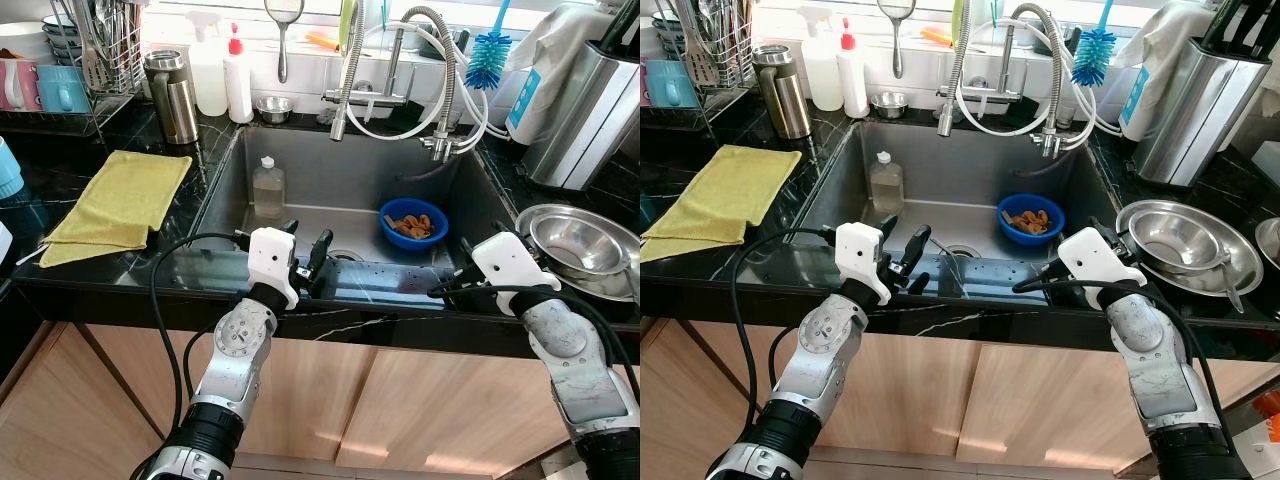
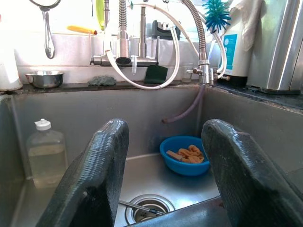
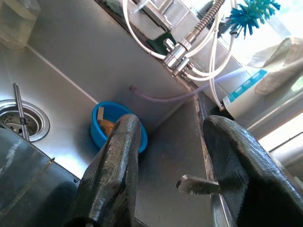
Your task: Kitchen organization
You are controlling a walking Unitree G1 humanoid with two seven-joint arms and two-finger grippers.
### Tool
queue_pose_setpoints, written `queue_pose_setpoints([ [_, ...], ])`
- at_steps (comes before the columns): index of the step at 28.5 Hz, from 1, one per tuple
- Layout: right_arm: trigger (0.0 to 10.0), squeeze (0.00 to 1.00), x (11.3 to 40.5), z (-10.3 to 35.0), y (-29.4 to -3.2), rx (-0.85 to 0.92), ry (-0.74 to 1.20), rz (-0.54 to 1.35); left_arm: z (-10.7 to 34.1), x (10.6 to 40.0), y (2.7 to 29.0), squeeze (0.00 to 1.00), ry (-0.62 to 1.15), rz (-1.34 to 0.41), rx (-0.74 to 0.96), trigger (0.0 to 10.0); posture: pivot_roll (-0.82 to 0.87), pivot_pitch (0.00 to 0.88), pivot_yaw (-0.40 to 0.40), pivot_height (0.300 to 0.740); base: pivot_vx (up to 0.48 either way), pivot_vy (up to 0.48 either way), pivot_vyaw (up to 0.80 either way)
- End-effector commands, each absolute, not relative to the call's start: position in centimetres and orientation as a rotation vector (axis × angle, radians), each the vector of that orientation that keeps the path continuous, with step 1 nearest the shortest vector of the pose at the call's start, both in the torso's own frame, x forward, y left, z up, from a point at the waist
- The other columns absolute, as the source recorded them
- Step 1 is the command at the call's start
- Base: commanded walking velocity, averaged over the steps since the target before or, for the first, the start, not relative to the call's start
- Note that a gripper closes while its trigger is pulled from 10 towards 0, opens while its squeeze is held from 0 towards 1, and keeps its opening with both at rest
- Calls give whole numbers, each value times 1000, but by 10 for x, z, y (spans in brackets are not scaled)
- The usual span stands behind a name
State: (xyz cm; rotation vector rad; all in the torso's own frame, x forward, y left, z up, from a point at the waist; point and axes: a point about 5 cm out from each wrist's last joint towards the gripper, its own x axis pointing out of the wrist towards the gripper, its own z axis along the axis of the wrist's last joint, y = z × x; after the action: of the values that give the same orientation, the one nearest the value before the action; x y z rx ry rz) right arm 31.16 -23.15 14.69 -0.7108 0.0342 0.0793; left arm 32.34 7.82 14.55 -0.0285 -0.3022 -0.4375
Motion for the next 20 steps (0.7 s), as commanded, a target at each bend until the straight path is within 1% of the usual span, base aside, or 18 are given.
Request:
queue_pose_setpoints([
  [1, 10000, 0, 314, 147, -233, -703, 44, 58, 146, 325, 75, 0, -294, -450, -21, 10000, 101, 17, -74, 740, 0, 0, 0],
  [5, 10000, 0, 314, 147, -233, -700, 50, 48, 146, 325, 75, 0, -294, -451, -21, 10000, 101, 17, -73, 740, 0, 0, 0],
  [7, 10000, 0, 315, 147, -238, -686, 67, -5, 146, 325, 75, 0, -295, -449, -21, 10000, 103, 18, -76, 740, 0, 0, 0],
  [12, 10000, 0, 315, 149, -241, -670, 67, -33, 146, 325, 74, 0, -294, -450, -22, 10000, 102, 18, -76, 740, 0, 0, 0],
  [16, 10000, 0, 315, 148, -247, -655, 93, -94, 146, 325, 74, 0, -296, -451, -23, 10000, 104, 18, -76, 740, 0, 0, 0],
  [20, 10000, 0, 315, 148, -248, -662, 110, -101, 147, 325, 75, 0, -296, -450, -22, 10000, 105, 17, -76, 740, 0, 0, 0],
])
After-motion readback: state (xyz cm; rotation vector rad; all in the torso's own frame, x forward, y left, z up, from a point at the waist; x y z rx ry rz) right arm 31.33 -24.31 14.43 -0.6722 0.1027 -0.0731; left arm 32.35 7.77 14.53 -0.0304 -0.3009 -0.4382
